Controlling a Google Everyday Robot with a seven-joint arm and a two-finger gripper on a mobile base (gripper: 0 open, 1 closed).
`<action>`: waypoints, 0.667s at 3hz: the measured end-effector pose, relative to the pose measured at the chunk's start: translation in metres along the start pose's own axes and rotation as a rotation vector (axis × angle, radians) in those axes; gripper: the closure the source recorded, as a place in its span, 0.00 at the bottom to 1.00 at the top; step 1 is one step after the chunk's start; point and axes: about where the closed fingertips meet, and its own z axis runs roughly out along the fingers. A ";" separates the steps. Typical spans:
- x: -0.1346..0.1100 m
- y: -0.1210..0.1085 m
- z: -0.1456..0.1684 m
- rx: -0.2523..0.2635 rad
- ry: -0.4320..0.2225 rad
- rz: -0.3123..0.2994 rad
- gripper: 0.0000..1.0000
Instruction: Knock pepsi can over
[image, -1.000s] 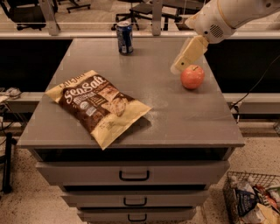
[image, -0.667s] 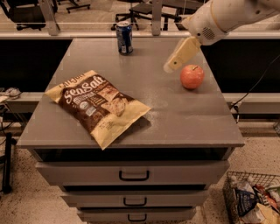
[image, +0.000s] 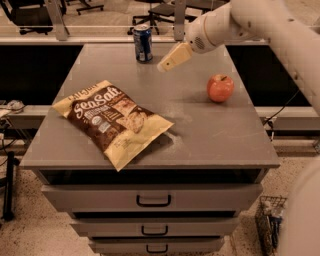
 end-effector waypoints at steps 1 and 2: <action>-0.006 -0.025 0.044 0.053 -0.039 0.022 0.00; -0.010 -0.045 0.081 0.095 -0.067 0.052 0.00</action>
Offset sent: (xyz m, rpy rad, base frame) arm 0.1347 0.0465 -0.0280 0.1239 -0.0914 -0.1435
